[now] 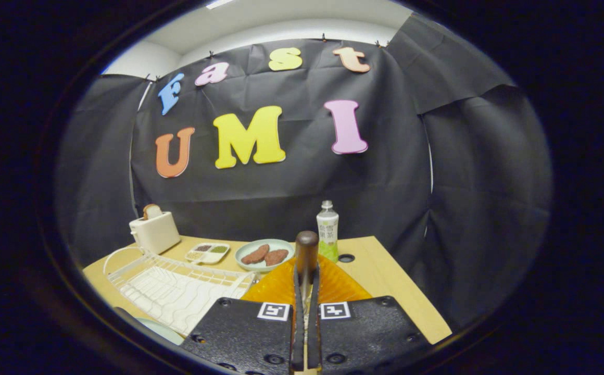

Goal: Take the plate from the dish rack, then take the spoon from the basket and place it into the plate.

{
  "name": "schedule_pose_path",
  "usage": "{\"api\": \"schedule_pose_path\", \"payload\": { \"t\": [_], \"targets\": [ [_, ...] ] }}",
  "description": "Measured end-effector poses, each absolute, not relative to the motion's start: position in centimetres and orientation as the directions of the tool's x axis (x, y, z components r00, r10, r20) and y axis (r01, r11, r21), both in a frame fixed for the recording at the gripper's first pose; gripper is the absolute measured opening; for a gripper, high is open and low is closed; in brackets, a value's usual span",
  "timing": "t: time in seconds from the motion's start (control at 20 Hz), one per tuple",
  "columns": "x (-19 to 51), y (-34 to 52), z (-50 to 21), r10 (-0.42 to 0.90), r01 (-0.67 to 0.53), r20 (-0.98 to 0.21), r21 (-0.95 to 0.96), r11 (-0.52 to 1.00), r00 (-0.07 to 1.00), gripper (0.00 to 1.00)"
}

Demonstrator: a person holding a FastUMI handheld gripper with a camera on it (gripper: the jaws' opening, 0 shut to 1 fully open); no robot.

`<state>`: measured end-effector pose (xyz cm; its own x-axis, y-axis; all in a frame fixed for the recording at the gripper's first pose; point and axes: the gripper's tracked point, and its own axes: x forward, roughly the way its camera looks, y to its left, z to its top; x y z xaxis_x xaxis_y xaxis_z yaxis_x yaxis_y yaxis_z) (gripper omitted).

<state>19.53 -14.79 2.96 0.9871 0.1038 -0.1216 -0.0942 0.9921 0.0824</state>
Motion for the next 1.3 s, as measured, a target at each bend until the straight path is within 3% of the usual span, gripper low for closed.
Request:
{"api": "schedule_pose_path", "payload": {
  "t": [0.5, 0.8, 1.3],
  "targets": [
    [8.5, -6.1, 5.8, 0.231, -0.228, -0.032, 0.076, 0.971, 0.972, 0.08],
    [4.2, 1.1, 0.7, 0.371, -0.354, -0.117, 0.145, 0.924, 0.921, 0.08],
    [1.5, 6.8, -7.0, 0.455, -0.406, -0.226, 0.232, 0.884, 0.861, 0.08]
  ]
}}
